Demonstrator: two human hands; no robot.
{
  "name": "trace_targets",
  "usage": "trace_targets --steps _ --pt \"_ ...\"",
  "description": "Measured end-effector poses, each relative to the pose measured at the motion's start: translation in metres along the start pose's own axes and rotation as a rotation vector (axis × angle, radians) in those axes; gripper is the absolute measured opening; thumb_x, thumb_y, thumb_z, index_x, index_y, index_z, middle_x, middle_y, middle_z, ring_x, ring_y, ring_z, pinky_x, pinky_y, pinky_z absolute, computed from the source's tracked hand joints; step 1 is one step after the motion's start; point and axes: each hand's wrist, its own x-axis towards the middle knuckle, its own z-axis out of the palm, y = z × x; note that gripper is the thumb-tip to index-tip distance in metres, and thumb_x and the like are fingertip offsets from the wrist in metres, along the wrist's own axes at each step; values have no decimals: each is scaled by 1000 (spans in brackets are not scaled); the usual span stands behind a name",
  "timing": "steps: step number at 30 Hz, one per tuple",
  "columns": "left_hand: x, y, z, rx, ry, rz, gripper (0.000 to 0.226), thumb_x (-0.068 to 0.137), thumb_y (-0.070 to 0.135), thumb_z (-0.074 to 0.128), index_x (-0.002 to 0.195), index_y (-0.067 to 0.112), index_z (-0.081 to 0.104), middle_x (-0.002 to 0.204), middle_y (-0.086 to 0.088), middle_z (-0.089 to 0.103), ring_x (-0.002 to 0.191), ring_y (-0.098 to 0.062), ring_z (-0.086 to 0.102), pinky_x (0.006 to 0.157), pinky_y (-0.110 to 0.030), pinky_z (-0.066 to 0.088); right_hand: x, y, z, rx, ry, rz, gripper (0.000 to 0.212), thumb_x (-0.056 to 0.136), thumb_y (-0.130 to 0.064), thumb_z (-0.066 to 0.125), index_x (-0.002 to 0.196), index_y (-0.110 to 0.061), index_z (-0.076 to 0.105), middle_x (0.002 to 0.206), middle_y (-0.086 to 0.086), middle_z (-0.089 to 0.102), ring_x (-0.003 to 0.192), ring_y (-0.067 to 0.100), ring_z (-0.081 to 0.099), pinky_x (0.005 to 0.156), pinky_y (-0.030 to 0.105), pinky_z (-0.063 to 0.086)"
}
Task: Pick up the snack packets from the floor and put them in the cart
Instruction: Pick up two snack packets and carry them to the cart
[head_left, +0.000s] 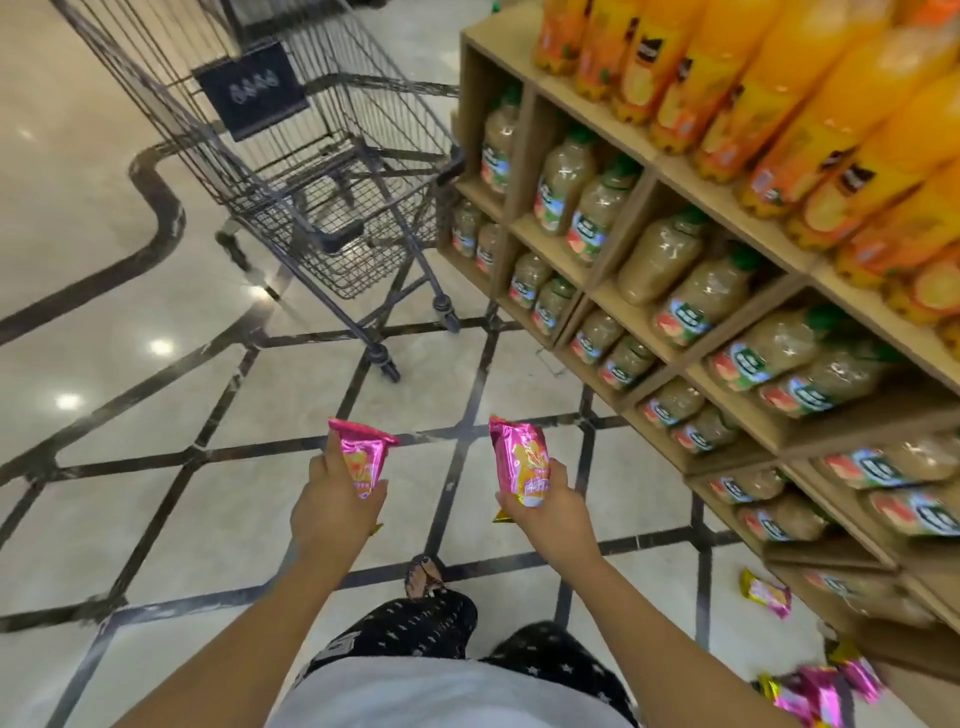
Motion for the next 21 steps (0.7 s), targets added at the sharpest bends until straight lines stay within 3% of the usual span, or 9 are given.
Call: trace_targets --steps 4,8,15,21 --pt "37 7 -24 -97 94 4 87 86 45 68 153 18 19 131 -12 50 107 -31 60 79 -42 53 33 -48 3 -3 -17 -72 69 81 -41 75 135 -17 39 95 -8 56 79 6 57 57 8 41" --pt "81 23 -43 -178 151 -2 88 85 48 68 153 21 19 126 -9 51 105 -29 59 77 -41 54 85 -99 -2 21 -25 -127 68 82 -38 75 136 -17 40 99 -2 61 84 14 61 60 17 44" --pt "184 74 -80 -285 284 -26 88 84 45 70 153 22 21 131 -9 50 113 -28 56 82 -40 51 209 -199 -9 41 -44 -229 77 76 -46 76 139 -21 40 111 3 64 94 19 64 80 37 55" --pt "284 136 -124 -320 373 -41 89 83 47 69 154 24 20 136 -6 49 118 -25 52 85 -38 49 302 -303 -33 24 -61 -342 66 83 -34 74 138 -17 41 104 -1 60 90 16 58 69 26 44"
